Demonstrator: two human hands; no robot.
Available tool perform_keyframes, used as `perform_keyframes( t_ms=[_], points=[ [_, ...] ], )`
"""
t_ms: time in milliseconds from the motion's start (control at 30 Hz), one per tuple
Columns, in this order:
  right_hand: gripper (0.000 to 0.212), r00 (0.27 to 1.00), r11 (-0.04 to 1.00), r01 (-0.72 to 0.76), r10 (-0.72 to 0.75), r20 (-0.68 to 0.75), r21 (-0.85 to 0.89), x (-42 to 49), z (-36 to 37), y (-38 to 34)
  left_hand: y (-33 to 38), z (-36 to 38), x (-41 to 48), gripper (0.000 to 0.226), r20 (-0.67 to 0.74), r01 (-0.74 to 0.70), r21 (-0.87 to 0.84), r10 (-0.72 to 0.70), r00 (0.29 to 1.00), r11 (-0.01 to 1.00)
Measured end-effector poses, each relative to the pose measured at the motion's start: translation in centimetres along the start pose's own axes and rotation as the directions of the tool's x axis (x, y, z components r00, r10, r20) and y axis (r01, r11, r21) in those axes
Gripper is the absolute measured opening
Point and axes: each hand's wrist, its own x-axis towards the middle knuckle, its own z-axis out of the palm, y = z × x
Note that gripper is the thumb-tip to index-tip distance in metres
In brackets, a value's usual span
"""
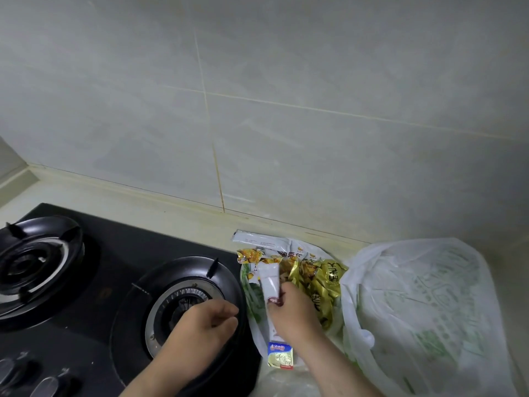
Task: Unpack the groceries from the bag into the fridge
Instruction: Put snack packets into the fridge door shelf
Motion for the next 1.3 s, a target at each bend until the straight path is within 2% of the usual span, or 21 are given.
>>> perform_keyframes(
  t_ms=[67, 133, 200, 333, 400, 533, 667, 700, 833, 967, 1100, 1300],
  points=[
    [0.006, 0.999, 0.998, -0.031, 0.033, -0.038, 0.056, 0.0, -1.1, 0.6, 0.3, 0.5, 0.3, 0.020, 0.012, -0.001, 0.031, 0.001, 1.000, 1.000],
    [0.005, 0.997, 0.999, -0.046, 0.048, -0.068, 0.026, 0.2, -2.2, 1.2, 0.5, 1.3, 0.8, 0.019, 0.032, 0.008, 0.015, -0.009, 0.999, 1.000],
    [0.003, 0.997, 0.999, -0.052, 0.050, -0.065, -0.018, 0.3, -2.8, 1.5, 0.9, 2.4, 1.3, 0.008, 0.065, 0.031, -0.046, -0.028, 0.997, 0.998],
    [0.002, 0.998, 0.999, -0.048, 0.048, -0.045, 0.010, 0.4, -3.3, 2.0, 1.2, 5.1, 2.5, 0.012, 0.054, 0.056, -0.054, -0.053, 0.997, 0.997],
    [0.003, 0.997, 0.996, -0.062, 0.065, -0.049, 0.063, 0.6, -3.6, 2.4, 1.7, 6.2, 3.2, 0.014, 0.015, 0.066, -0.021, -0.066, 0.998, 0.998],
    [0.008, 0.994, 0.966, -0.094, 0.103, -0.025, 0.241, 0.4, -4.9, 3.1, 2.7, 7.9, 4.5, 0.026, -0.032, 0.174, 0.017, -0.173, 0.984, 0.985],
    [0.010, 0.985, 0.900, -0.127, 0.162, -0.052, 0.416, 0.0, -7.2, 3.4, 3.1, 9.6, 5.4, 0.007, -0.081, 0.253, 0.174, -0.242, 0.967, 0.952],
    [0.010, 0.985, 0.891, -0.125, 0.166, -0.056, 0.436, 0.0, -7.8, 3.5, 3.3, 9.9, 5.5, 0.012, -0.088, 0.266, 0.215, -0.253, 0.964, 0.940],
    [0.011, 0.984, 0.881, -0.129, 0.172, -0.054, 0.455, -0.2, -9.2, 3.7, 4.3, 10.5, 5.6, 0.028, -0.144, 0.269, 0.295, -0.235, 0.961, 0.917],
    [0.007, 0.983, 0.882, -0.142, 0.180, -0.043, 0.449, -0.3, -9.4, 3.8, 4.4, 10.5, 6.0, 0.022, -0.186, 0.289, 0.292, -0.242, 0.952, 0.912],
    [0.009, 0.981, 0.883, -0.149, 0.189, -0.046, 0.445, -0.1, -9.3, 3.8, 4.7, 10.3, 6.2, 0.017, -0.112, 0.286, 0.276, -0.265, 0.958, 0.918],
    [0.008, 0.977, 0.888, -0.158, 0.205, -0.064, 0.433, 0.8, -10.0, 3.6, 5.6, 9.9, 6.6, 0.031, -0.063, 0.273, 0.271, -0.266, 0.962, 0.923]
  ],
)
